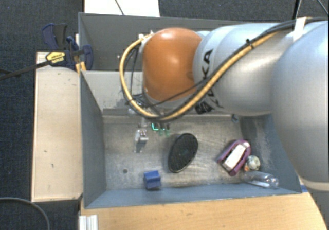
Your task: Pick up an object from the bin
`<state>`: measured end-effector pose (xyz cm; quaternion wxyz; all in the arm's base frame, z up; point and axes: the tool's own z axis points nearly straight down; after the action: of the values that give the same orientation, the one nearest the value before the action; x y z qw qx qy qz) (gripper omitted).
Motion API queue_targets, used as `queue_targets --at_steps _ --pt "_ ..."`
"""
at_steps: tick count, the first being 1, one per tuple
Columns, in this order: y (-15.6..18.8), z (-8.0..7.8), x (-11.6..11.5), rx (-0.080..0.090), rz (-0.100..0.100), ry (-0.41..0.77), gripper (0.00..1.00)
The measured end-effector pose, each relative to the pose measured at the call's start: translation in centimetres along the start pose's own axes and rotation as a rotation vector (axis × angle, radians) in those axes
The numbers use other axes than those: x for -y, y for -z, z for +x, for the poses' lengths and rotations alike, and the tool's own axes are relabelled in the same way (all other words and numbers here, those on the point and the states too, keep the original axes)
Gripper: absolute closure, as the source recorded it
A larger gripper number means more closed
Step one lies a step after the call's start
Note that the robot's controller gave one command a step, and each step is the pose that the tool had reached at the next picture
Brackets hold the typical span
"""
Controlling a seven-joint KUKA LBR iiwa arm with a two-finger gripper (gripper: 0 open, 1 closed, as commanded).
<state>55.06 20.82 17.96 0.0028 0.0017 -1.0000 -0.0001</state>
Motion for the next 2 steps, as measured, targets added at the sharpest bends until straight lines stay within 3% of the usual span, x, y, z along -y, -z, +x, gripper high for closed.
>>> queue_targets --at_steps 1,2 --pt "1.4 2.6 8.6 0.006 0.001 0.134 0.0" --pt "-8.9 -1.0 10.2 0.019 -0.008 0.436 0.0"
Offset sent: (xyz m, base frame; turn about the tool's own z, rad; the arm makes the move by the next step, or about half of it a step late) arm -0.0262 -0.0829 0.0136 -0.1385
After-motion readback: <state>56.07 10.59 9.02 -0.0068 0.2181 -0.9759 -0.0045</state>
